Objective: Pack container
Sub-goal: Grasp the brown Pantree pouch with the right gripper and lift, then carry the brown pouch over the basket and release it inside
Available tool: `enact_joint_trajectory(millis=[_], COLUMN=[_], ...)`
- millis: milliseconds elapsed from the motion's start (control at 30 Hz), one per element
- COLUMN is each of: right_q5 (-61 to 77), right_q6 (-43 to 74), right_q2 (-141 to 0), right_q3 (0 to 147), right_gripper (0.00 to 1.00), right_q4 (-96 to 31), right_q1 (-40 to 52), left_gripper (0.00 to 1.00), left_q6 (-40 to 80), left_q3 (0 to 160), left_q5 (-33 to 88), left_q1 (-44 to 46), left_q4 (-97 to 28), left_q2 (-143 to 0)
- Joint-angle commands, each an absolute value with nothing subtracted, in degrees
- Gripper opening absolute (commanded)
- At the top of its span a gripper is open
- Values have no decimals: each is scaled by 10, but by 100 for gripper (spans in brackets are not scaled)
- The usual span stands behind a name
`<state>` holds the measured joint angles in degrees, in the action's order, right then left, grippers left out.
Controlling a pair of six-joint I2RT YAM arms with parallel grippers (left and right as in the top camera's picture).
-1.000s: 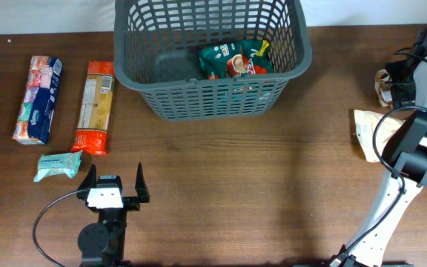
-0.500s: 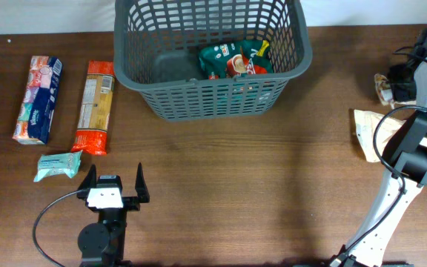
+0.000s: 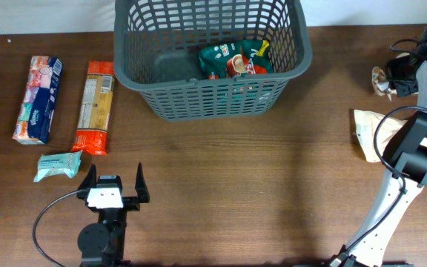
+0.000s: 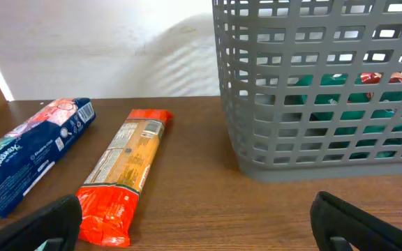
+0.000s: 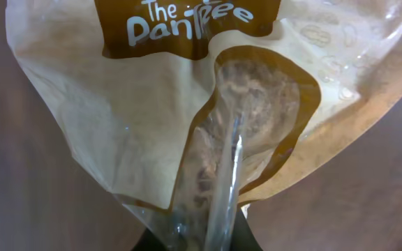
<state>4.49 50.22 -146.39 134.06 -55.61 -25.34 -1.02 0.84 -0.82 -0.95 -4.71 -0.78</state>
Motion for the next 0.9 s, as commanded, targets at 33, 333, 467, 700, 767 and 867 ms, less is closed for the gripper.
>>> enact_joint_trajectory(millis=[33, 333, 467, 700, 767, 867], right_q5=[106, 127, 249, 416, 437, 450], right_q6=[408, 353, 320, 317, 317, 309], right_q2=[-1447, -1383, -1358, -1314, -1308, -1309], right_q3=[1409, 1643, 1742, 1799, 1799, 1799], right_gripper=[4, 4, 4, 4, 4, 4], right_q4=[-558, -633, -637, -605, -597, -594], right_q1=[-251, -251, -248, -196, -167, -111], left_gripper=[99, 99, 99, 99, 99, 99], left_q6=[-8, -8, -8, -8, -8, -9], left_q3=[5, 5, 5, 5, 5, 5], left_q5=[-2, -2, -2, -2, -2, -2], left_q1=[-13, -13, -13, -13, -13, -13], left_q4=[-48, -48, -48, -48, -48, -48], left_q2=[-3, -3, -3, -3, -3, -3])
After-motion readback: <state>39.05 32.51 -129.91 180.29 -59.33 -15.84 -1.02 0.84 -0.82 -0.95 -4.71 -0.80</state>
